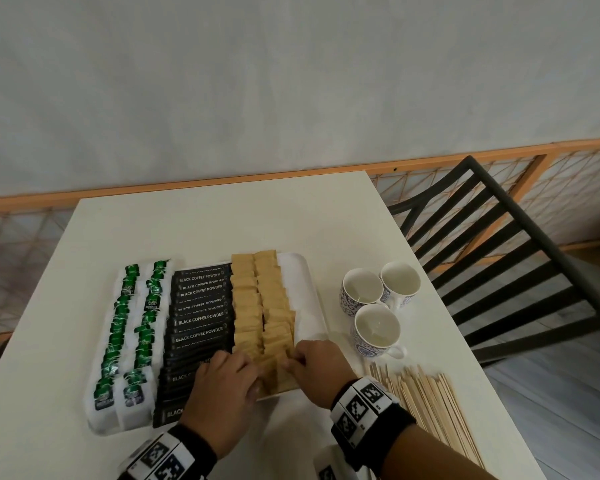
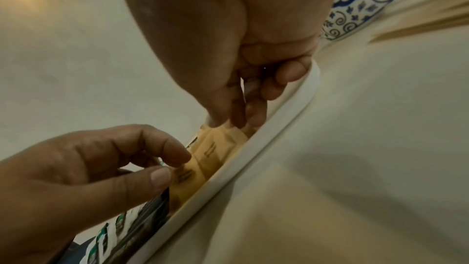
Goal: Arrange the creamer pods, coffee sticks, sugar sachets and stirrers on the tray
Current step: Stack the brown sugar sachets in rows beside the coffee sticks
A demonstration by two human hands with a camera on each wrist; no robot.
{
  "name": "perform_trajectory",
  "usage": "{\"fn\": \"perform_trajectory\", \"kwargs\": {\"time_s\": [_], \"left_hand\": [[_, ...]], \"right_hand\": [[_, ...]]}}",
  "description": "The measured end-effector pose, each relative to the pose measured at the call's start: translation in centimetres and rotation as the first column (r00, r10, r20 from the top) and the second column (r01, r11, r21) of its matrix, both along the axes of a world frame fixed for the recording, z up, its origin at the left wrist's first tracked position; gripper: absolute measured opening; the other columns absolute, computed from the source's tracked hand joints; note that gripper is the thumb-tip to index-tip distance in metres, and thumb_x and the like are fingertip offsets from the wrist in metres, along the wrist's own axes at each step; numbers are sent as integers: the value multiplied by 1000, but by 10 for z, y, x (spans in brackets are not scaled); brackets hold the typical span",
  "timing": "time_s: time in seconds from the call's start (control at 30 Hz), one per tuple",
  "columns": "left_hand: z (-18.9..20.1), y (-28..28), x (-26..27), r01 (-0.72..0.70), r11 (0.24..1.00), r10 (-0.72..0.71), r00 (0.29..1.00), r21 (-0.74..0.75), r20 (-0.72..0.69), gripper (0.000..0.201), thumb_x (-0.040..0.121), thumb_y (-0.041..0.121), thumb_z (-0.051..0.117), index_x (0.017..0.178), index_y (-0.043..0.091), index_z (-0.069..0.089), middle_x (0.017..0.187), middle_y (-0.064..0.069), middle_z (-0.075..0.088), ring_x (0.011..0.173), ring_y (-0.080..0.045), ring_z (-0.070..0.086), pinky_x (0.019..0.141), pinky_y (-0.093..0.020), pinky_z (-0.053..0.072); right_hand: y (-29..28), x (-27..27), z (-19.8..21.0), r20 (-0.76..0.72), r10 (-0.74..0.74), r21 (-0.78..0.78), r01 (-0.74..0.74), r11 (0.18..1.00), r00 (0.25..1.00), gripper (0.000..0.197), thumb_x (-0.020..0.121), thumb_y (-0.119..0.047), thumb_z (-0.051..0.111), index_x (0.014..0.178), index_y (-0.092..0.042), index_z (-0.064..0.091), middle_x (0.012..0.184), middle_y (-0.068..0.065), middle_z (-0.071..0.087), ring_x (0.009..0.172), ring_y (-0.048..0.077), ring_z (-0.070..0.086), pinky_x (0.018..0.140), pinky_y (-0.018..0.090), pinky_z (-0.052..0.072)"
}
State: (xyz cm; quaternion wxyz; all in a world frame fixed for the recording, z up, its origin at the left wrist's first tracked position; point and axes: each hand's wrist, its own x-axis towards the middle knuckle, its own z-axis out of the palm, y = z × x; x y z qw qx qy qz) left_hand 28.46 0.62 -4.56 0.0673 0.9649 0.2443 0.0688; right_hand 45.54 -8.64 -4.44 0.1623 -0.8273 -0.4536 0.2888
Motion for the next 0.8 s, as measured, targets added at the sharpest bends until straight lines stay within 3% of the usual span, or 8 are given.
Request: {"fn": "perform_trajectory", "kwargs": {"time_s": [0.07,0.13,0.2,0.33,0.47,0.63,0.7,0.8], "left_hand": [[-2,-1,1,31,999,-31,999,14,14,13,72,38,46,78,34,56,82,17,54,78,-12,41,59,-25,34],[-3,-1,2,57,998,-58,998,24,17,16,73,38,45,80,35,59,83,20,56,80,-10,41,58,-26,37],[-2,-1,3,75,997,-76,997,26,15,20,73,37,45,82,36,62,84,22,58,82,-8,41,58,-26,40],[-1,-2,4,85,996,-86,996,15,31,19,74,34,44,81,36,62,83,23,59,82,-8,40,59,-25,35],[-2,-3,7,105,994,-106,994,15,35,19,73,35,44,81,36,62,83,23,58,82,-7,38,61,-24,34],[-7,-1,6,125,992,-126,991,26,39,19,69,38,45,81,37,60,84,24,59,82,-8,40,62,-24,32],[-8,3,8,138,990,-139,989,36,43,21,65,40,45,81,37,58,81,23,59,81,-9,40,61,-24,30],[-11,6,11,143,989,-145,988,39,56,24,58,44,42,76,38,57,79,24,55,79,-9,38,58,-23,28]], "right_hand": [[-1,-1,1,7,-6,-8,6,1000,1000,31,90,-35,55,66,-26,39,82,1,54,92,26,54,72,27,37],[-3,-4,4,8,-28,13,28,1000,1000,22,89,-31,56,72,-27,42,85,-2,53,86,21,52,74,28,42],[-3,-6,7,-13,-81,49,81,995,997,10,89,-31,55,88,-24,49,91,-1,57,87,20,54,76,28,44],[-4,-10,6,-38,-127,65,129,989,991,26,91,-33,53,112,-17,49,109,5,63,100,24,60,82,31,49],[-6,-10,6,-12,-152,76,153,985,988,36,93,-30,49,125,-15,44,120,5,55,111,23,54,89,28,42],[-4,-12,4,34,-52,72,49,996,998,27,96,-29,42,113,-11,50,116,8,56,105,22,53,89,28,43],[-2,-10,4,63,-38,72,33,997,997,30,98,-26,38,119,-8,50,121,9,52,112,24,50,94,29,40],[5,-3,6,21,-159,121,155,980,987,33,96,-26,40,124,-9,48,122,8,49,114,24,48,97,29,38]]}}
